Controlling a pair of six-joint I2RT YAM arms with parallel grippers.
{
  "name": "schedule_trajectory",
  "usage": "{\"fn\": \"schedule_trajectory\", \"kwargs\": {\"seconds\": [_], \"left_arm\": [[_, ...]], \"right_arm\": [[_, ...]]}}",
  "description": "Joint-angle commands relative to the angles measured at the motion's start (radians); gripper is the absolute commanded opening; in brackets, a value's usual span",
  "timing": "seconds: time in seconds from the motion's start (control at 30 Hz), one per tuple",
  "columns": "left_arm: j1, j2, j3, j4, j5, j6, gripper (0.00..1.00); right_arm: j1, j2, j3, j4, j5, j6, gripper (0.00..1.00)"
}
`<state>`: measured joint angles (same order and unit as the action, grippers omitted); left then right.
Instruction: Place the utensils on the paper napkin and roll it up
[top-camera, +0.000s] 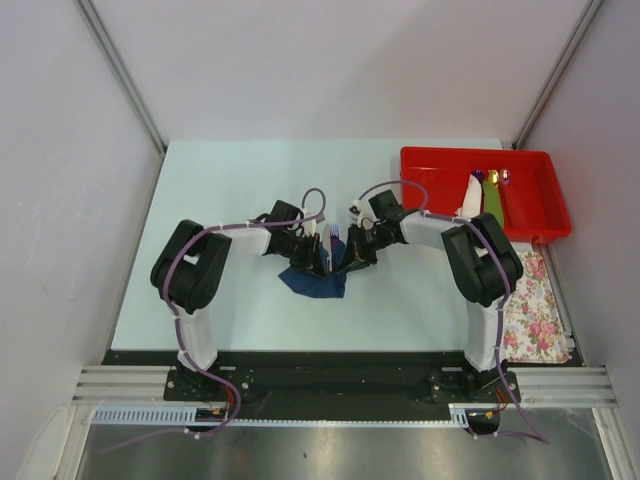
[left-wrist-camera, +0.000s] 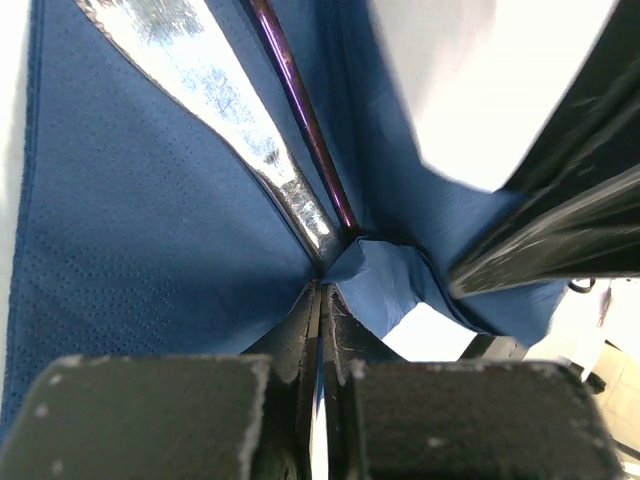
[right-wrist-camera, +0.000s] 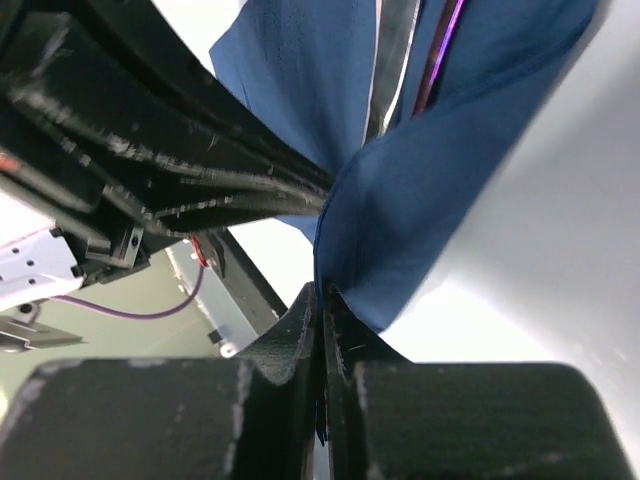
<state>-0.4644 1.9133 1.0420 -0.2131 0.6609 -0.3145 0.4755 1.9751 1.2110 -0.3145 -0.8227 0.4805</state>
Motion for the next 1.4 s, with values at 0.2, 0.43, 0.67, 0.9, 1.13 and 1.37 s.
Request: {"fn": "schedule_trajectory", "kwargs": {"seconds": [0.2,0.43,0.67,0.9,1.13,1.37], "left_arm": [[-0.016,0.05,0.003,-0.005,-0.089,0.029,0.02],[-0.011,0.056,0.003,-0.003,-0.078,0.028,0.02],[0.016,0.032,0.0,-0.006,-0.061,0.02,0.07],[0.055,-0.057,-0.042,-0.026,-0.021,0.055,0.24],[0.093,-0.141,-0.088,-0.081,-0.007,0.124,0.45],[0.101,-0.157,-0.102,-0.141,-0.004,0.192,0.46]], "right_arm": [[0.066,0.062,0.07,0.124,-0.009,0.105,0.09],[0.084,0.1,0.088,0.141,0.017,0.119,0.09],[0.089,0.136,0.084,0.143,0.026,0.107,0.08],[0.089,0.149,0.082,0.135,0.054,0.083,0.08],[0.086,0.163,0.082,0.129,0.069,0.067,0.07],[0.089,0.162,0.087,0.14,0.074,0.079,0.08]]}}
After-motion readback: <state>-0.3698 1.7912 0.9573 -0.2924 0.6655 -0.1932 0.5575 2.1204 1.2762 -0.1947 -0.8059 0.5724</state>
